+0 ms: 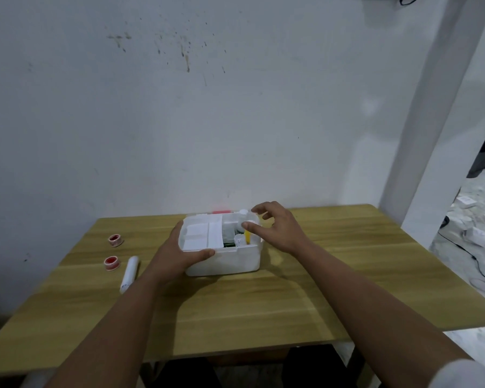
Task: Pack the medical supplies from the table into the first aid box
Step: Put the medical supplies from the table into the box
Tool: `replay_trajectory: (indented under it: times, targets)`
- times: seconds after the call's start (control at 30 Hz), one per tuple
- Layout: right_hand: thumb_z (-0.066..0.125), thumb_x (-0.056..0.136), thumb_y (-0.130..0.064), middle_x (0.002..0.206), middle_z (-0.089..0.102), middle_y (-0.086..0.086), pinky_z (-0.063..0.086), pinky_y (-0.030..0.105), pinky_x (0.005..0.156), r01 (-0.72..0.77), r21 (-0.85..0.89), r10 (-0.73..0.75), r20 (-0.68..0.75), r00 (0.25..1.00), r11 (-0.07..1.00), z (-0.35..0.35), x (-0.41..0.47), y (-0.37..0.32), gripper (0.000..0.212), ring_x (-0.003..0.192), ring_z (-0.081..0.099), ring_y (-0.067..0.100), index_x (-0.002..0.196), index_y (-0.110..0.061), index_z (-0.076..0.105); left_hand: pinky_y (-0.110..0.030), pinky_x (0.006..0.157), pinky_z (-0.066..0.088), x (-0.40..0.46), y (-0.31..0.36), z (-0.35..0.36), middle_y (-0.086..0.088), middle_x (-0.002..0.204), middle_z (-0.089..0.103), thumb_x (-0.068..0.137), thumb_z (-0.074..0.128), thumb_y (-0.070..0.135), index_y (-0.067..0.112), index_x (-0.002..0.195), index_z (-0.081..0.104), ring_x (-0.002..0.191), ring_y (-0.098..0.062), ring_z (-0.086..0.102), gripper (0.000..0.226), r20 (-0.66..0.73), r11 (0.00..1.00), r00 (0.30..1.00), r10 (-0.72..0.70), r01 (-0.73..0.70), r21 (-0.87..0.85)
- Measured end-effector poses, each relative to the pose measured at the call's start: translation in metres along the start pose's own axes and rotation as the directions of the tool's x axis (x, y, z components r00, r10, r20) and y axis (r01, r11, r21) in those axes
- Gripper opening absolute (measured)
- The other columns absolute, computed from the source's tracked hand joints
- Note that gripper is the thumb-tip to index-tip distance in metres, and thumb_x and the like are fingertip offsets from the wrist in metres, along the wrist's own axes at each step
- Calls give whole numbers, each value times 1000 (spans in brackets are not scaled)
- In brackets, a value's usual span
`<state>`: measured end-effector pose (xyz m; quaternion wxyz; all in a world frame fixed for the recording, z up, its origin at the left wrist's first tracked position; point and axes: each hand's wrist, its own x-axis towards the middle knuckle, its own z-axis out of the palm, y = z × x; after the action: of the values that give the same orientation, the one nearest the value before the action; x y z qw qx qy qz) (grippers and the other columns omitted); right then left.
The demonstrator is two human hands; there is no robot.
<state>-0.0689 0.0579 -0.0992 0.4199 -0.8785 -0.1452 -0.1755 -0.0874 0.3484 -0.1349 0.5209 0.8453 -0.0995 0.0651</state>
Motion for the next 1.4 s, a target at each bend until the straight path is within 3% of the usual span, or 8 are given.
replay_trajectory:
  times: [0.2, 0.5, 0.63, 0.77, 0.83, 0.93, 1.1, 1.4]
  targets:
    - [88, 59, -66, 142, 50, -8, 47, 31, 99, -116, -24, 118, 205, 972, 993, 2, 6, 6, 99, 126, 52, 13, 145, -38, 47, -25, 82, 47, 1, -1, -1, 28, 130, 50, 60, 89, 63, 49, 145, 37, 116, -2, 50, 101, 5, 1000, 1000, -19, 19, 15]
    - [89, 58, -67, 159, 40, -9, 44, 32, 106, -201, 28, 186, 272, 944, 979, 2, 2, 7, 117, 138, 46, 14, 156, -32, 36, -20, 78, 46, 6, 0, 3, 34, 126, 48, 61, 89, 61, 49, 142, 36, 113, 2, 51, 98, 38, 1000, 999, -14, 14, 1]
    - [94, 49, -64, 168, 24, -10, 29, 36, 122, -197, -57, 204, 350, 914, 979, 0, 2, 10, 140, 152, 27, 12, 163, -27, 21, -20, 88, 50, 4, 8, 2, 28, 134, 56, 63, 92, 57, 45, 144, 43, 121, 4, 53, 95, 101, 998, 995, 17, -11, -62]
    - [97, 47, -61, 162, 37, -8, 38, 32, 115, -235, -45, 237, 337, 911, 971, -3, 3, 18, 141, 144, 42, 15, 162, -26, 24, -37, 102, 50, 1, 11, -16, 21, 138, 49, 64, 78, 76, 42, 156, 31, 123, -10, 54, 108, 33, 985, 989, -147, 149, -88]
    - [97, 42, -66, 155, 49, -11, 49, 34, 107, -245, -24, 238, 353, 905, 969, -3, 2, 22, 142, 132, 56, 12, 161, -33, 26, -43, 99, 51, 0, 3, -37, 9, 129, 58, 74, 65, 82, 35, 152, 43, 116, -17, 58, 94, -189, 973, 955, -227, 232, 7]
    - [99, 46, -56, 145, 55, -13, 51, 21, 86, -248, 36, 219, 358, 908, 968, -1, 0, 21, 138, 115, 61, 7, 161, -32, 26, -35, 77, 49, -9, -16, -74, 6, 104, 65, 87, 65, 59, 26, 116, 67, 100, -22, 65, 44, -467, 839, 868, -170, 376, 393]
    - [90, 32, -73, 150, 49, -8, 43, 27, 98, -257, 59, 222, 347, 911, 965, 0, 0, 19, 155, 127, 51, 10, 163, -30, 21, -36, 78, 51, -21, -46, -94, 1, 100, 67, 84, 59, 55, 24, 97, 63, 95, -23, 65, 34, -355, 557, 855, -378, 517, 651]
    - [93, 37, -69, 148, 50, -11, 44, 30, 105, -278, 50, 248, 322, 914, 959, 2, -2, 20, 150, 129, 52, 11, 163, -28, 22, -42, 75, 62, 15, 4, -68, -5, 97, 70, 80, 77, 40, 21, 104, 58, 79, -24, 72, 36, -402, 854, 876, -267, 409, 322]
